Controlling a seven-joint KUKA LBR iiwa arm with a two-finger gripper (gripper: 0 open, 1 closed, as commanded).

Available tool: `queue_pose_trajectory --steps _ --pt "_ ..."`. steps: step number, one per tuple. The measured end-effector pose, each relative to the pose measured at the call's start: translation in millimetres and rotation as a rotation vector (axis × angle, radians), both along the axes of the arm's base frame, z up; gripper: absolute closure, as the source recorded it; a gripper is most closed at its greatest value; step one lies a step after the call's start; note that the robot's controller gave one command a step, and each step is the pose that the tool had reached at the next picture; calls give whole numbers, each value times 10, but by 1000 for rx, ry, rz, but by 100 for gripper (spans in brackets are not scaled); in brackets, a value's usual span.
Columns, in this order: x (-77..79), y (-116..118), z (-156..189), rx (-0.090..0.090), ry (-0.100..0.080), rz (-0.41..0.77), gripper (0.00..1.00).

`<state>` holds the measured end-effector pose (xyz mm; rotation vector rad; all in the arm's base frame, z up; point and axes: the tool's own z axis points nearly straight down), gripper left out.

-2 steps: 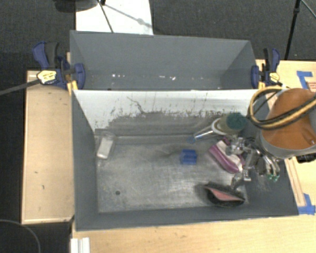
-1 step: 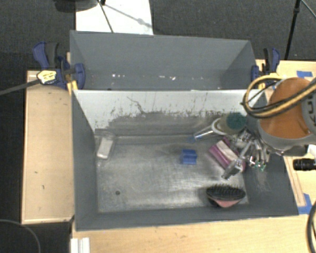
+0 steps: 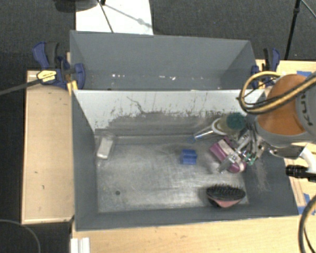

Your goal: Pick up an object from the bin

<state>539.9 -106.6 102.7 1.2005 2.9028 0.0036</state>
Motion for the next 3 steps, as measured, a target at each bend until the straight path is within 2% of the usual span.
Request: queue_pose_trajectory --steps 1,2,3 --pt "123 -8 -277 -1 -6 -105 0" --pt "353 -13 -311 13 28 -292 0" --pt "385 -78 -286 1 7 -292 100"
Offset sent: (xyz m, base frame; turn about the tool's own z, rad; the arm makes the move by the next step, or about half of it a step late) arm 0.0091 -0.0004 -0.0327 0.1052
